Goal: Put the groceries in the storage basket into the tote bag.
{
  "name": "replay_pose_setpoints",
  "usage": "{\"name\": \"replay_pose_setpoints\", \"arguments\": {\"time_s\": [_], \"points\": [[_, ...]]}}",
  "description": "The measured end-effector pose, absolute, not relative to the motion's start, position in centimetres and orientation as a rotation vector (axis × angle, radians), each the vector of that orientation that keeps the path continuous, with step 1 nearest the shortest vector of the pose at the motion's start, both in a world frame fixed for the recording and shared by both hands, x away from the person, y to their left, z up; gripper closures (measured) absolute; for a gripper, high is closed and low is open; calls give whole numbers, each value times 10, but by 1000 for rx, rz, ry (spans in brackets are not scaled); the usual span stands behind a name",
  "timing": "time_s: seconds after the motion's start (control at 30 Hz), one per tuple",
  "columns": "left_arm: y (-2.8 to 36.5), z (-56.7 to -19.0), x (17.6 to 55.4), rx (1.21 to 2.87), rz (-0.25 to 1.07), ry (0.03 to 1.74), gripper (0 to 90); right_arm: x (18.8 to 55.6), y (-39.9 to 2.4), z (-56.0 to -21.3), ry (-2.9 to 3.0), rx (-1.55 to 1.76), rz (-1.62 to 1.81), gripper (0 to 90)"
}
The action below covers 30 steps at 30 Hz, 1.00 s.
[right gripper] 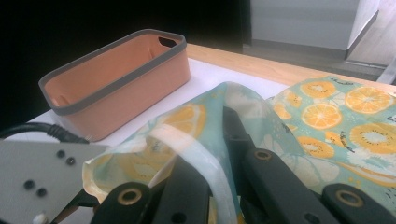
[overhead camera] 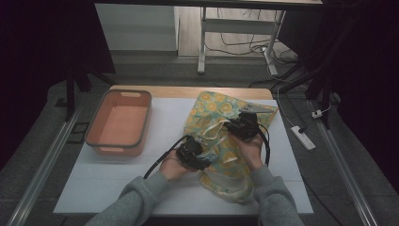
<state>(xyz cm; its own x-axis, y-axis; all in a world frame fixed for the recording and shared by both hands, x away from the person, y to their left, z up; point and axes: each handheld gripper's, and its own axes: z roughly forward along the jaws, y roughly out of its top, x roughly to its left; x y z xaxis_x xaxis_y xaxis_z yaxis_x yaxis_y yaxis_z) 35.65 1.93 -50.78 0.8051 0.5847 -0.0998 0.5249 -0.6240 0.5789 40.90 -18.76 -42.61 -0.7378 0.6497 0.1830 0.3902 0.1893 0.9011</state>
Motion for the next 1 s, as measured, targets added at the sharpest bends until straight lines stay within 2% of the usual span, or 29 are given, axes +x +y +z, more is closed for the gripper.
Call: {"name": "replay_pose_setpoints", "arguments": {"time_s": [0.07,0.2,0.27,0.33,0.63,0.83,1.0], "points": [[18,-511,355,2403,187,806,470,410,-188,-427,2223,1002,1574,900],[17,-510,356,2381,191,811,527,409,-187,-427,2225,1001,1571,900],[19,-506,358,2338,169,814,604,409,-187,-427,2226,1001,1576,900],[14,-504,359,2336,182,807,640,410,-186,-427,2230,1004,1587,900],[-12,-506,374,2308,243,813,632,408,-187,-425,2228,995,1603,900],[-21,-513,391,2248,207,840,605,409,-192,-427,2235,1026,1579,900],[-15,-513,389,2246,197,826,577,408,-197,-432,2250,1033,1552,900]]}}
